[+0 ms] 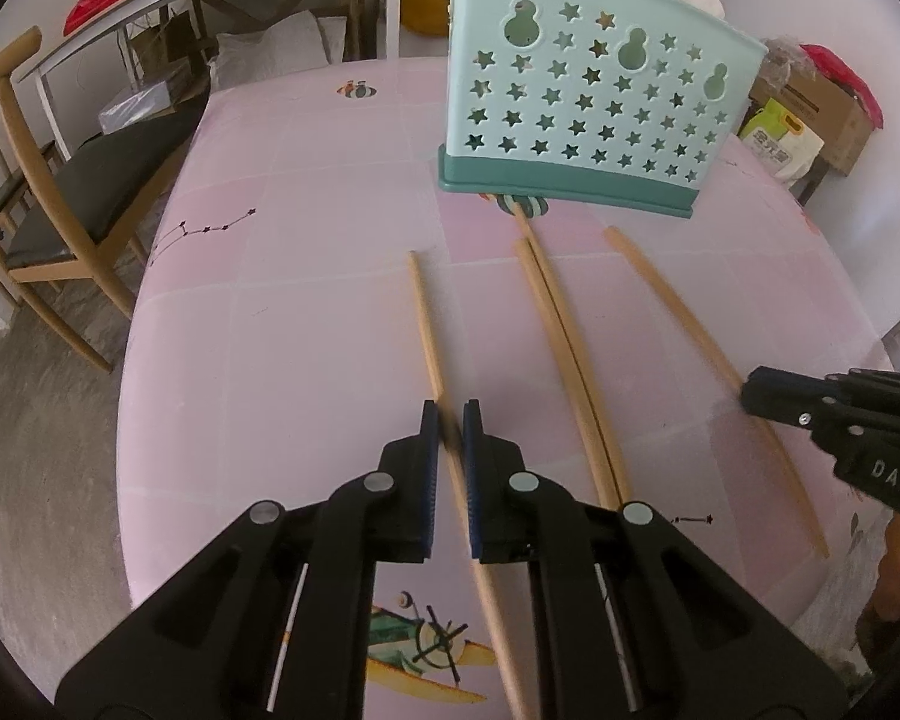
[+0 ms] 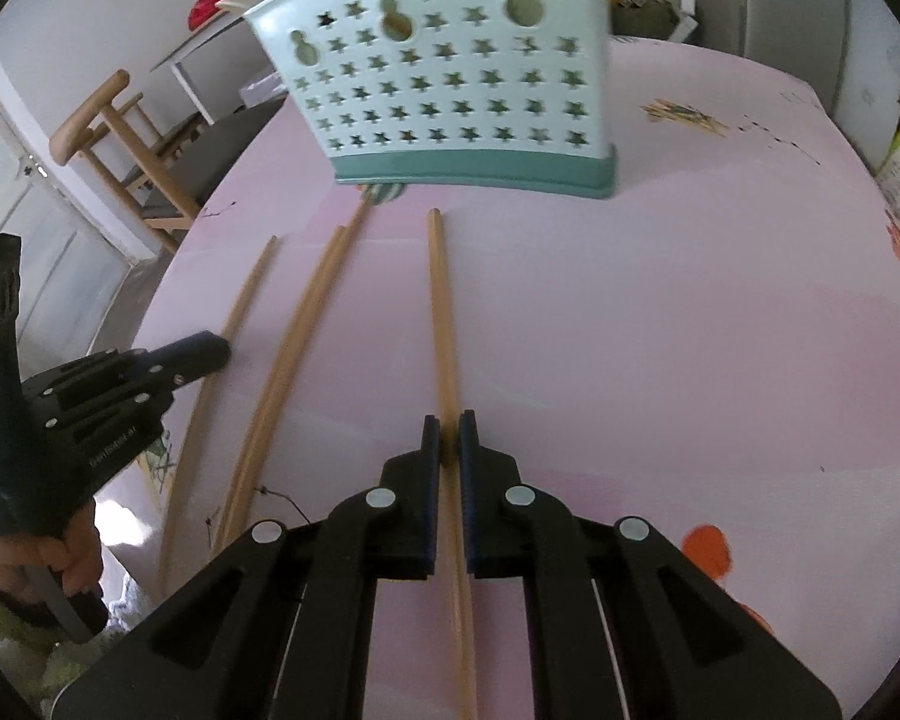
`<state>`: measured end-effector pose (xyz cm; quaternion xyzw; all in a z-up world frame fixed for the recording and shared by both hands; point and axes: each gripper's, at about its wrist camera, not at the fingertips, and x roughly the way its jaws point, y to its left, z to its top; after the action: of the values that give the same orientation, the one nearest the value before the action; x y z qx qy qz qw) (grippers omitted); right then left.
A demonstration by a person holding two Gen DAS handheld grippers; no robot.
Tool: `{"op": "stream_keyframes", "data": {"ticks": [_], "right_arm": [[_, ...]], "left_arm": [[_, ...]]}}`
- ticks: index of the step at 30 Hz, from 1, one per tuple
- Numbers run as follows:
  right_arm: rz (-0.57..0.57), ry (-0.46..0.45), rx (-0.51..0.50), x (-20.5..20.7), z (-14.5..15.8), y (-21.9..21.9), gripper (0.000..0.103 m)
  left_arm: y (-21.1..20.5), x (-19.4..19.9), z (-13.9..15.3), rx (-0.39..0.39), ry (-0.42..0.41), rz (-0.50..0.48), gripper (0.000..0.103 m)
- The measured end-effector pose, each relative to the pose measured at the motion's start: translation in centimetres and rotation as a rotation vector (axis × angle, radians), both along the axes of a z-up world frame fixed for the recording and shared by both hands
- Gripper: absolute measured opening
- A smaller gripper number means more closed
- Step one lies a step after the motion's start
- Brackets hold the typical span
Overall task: Organize utensils
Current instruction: 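Close the left tool on one chopstick while the right tool grasps another, then lift both held chopsticks up toward the green holder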
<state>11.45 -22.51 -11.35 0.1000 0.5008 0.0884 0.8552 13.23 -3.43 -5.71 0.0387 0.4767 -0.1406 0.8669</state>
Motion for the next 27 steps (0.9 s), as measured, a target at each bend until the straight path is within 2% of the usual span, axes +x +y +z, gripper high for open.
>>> {"op": "stream_keyframes", "data": {"ticks": [11, 13, 15, 27], "right_arm": [[0.055, 0.017, -0.008, -0.4, 0.4, 0.4, 0.008], [0.067, 0.012, -0.025, 0.0, 0.4, 0.9, 0.016], [0.076, 0.008, -0.05, 0.5, 0.3, 1.3, 0.02], [0.112, -0.008, -0.111, 4.0, 0.3, 2.5, 0.02]], "left_arm": [[0.2, -0.8, 0.1, 0.014, 0.045, -0.012, 0.006], [0.0, -0.6, 0.2, 0.017, 0.051, -0.019, 0.006], [-0.1, -0.3, 0.2, 0.022, 0.055, -0.024, 0.007], [-0.4, 1.8, 0.4, 0.052, 0.07, -0.034, 0.007]]}}
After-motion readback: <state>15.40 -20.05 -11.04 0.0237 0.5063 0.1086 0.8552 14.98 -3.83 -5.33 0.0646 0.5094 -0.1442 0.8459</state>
